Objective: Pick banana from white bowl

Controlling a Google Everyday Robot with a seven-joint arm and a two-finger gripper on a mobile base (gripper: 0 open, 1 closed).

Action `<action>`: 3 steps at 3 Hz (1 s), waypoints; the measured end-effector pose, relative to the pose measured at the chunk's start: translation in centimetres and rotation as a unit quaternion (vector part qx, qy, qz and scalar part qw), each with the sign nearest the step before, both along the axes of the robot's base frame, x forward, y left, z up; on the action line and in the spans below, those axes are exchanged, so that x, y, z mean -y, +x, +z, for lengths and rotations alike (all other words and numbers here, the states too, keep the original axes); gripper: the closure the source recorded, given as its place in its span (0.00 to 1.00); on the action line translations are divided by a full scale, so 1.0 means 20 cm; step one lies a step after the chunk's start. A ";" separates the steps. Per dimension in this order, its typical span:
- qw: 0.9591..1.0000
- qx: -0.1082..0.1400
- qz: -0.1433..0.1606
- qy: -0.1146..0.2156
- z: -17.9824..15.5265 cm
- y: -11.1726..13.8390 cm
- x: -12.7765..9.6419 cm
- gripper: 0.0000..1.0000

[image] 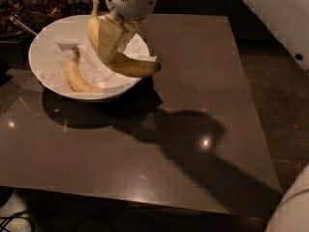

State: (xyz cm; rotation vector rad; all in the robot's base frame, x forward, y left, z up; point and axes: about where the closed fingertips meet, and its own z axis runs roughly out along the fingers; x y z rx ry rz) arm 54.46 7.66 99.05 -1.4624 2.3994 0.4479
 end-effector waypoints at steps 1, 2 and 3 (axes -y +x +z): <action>1.000 0.001 0.000 0.001 0.01 -0.01 0.00 1.00; 1.000 -0.020 -0.019 0.002 -0.04 -0.09 0.07 1.00; 0.997 -0.054 -0.052 0.006 -0.10 -0.22 0.15 1.00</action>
Offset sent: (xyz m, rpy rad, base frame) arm -0.0482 -0.0395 -0.0228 -0.0026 0.1297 -0.1053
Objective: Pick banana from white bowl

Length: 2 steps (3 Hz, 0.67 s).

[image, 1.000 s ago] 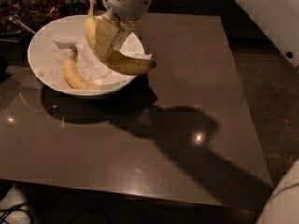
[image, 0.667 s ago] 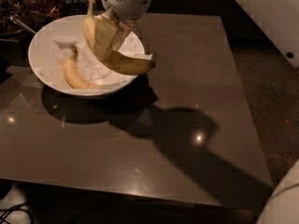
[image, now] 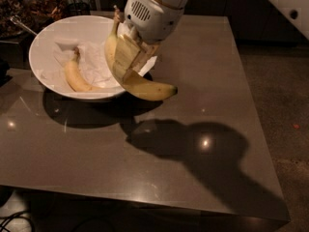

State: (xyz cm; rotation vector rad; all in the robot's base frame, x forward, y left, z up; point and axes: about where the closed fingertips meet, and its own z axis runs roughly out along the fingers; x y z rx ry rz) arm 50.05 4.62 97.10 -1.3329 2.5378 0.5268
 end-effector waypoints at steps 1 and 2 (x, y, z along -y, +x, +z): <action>0.999 -0.030 -0.029 -0.007 -0.04 -0.13 0.06 1.00; 0.998 -0.035 -0.053 -0.011 -0.03 -0.23 0.10 1.00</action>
Offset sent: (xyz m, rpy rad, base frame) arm -0.0707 -0.0303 -0.0050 -0.0425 0.0978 -0.1648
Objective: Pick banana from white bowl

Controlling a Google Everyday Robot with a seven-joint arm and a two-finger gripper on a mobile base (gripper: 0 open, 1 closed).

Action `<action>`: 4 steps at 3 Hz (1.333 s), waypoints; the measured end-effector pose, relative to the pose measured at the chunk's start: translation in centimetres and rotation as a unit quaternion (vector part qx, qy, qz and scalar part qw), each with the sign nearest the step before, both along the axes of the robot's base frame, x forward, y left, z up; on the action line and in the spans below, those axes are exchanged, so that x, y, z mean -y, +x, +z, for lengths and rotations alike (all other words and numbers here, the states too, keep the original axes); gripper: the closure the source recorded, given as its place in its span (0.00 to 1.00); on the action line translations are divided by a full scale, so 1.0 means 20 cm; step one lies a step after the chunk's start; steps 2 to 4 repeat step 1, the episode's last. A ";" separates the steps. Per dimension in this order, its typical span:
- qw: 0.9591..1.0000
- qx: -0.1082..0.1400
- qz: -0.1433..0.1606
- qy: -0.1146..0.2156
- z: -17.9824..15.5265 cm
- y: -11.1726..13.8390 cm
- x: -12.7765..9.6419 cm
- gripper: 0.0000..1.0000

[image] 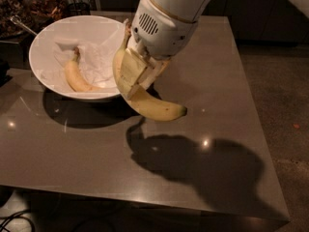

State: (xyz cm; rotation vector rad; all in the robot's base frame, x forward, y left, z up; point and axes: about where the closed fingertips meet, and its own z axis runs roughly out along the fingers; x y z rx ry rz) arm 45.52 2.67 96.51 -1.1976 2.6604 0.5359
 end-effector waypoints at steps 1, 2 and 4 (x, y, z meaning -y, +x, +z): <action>1.000 0.000 -0.002 0.000 0.00 0.00 0.00 1.00; 1.000 0.000 -0.002 0.000 0.00 0.00 0.00 1.00; 1.000 0.000 -0.002 0.000 0.00 0.00 0.00 1.00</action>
Offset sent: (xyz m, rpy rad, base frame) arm 0.0000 0.0000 0.0000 0.0000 0.0000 0.0000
